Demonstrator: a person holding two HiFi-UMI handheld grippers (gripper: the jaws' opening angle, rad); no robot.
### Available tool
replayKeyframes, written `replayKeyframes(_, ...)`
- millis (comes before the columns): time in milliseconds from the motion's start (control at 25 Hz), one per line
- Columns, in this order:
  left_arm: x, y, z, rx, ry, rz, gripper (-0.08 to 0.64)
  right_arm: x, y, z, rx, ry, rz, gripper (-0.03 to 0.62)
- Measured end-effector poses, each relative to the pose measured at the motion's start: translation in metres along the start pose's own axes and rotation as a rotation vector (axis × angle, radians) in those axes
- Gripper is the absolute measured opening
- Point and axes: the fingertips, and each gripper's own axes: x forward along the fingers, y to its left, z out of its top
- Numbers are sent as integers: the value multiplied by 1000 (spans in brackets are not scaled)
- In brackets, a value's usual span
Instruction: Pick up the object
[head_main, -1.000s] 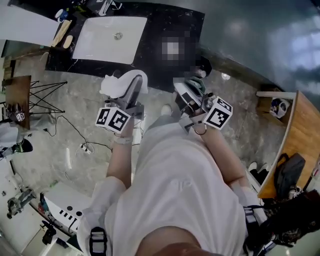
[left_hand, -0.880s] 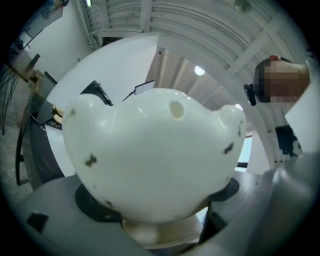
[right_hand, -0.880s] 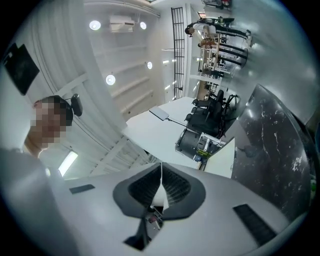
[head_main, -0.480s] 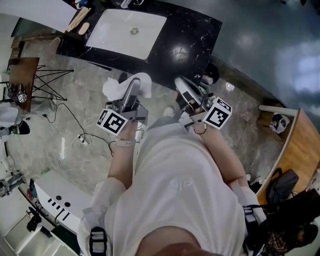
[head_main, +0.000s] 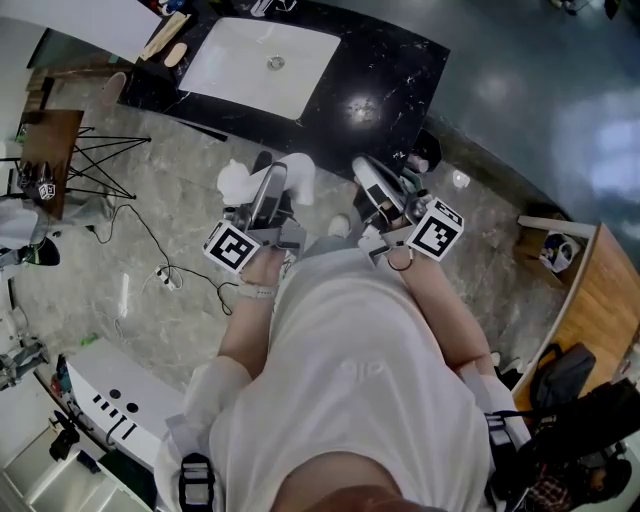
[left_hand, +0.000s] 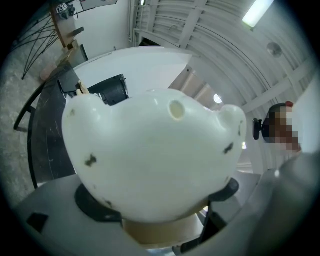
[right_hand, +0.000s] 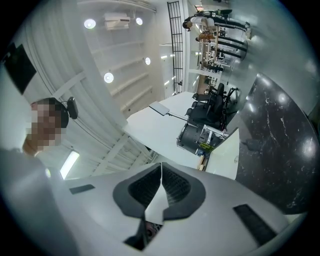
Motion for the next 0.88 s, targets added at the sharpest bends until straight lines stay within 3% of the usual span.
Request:
replayKeyframes(120,-2,2,-4,-71,-9,-11,503,-1,-1,2,-2,-10,-13,21)
replayKeyframes(240,0,0,-2,-27,7,-12,503,-2,-3,3,-11,-18,-27,21)
replayKeyframes(640,-3,8,-13,-121,12,-1,503,-4,-6,0,20,-19,-22,21)
replayKeyframes(880,-1,12,-15,-137,25,5,503,-5,-8,3,23,-32,-34,21)
